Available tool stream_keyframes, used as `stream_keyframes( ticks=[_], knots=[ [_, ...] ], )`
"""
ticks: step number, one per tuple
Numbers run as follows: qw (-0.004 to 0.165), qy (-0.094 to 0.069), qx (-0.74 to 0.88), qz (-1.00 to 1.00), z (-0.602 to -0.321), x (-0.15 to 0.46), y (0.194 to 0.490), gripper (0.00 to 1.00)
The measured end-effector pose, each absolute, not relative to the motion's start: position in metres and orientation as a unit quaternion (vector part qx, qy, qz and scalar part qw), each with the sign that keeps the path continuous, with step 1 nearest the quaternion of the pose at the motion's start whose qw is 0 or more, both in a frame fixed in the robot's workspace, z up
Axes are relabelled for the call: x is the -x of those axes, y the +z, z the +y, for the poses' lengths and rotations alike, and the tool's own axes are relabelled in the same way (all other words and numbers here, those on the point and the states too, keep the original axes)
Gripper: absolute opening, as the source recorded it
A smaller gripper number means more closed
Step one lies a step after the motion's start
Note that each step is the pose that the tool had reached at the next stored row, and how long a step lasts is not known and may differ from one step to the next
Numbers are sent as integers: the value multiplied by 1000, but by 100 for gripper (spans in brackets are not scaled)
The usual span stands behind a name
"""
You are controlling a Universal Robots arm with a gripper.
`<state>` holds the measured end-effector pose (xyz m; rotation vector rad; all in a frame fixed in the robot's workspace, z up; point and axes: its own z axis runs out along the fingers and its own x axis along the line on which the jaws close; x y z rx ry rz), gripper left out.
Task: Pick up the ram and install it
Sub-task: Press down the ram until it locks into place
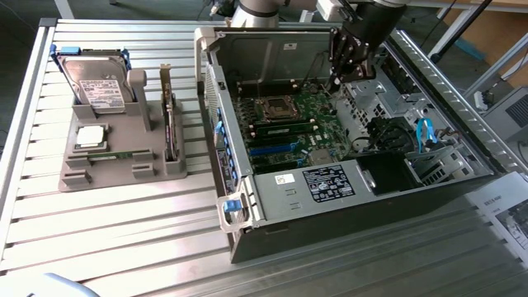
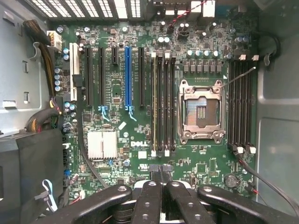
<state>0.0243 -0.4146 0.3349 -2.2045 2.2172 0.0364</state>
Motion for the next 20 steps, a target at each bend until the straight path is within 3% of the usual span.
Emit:
stream_keyframes(
  ticks=[20],
  knots=[
    [7, 12, 705, 709, -415, -24, 311, 10]
  ],
)
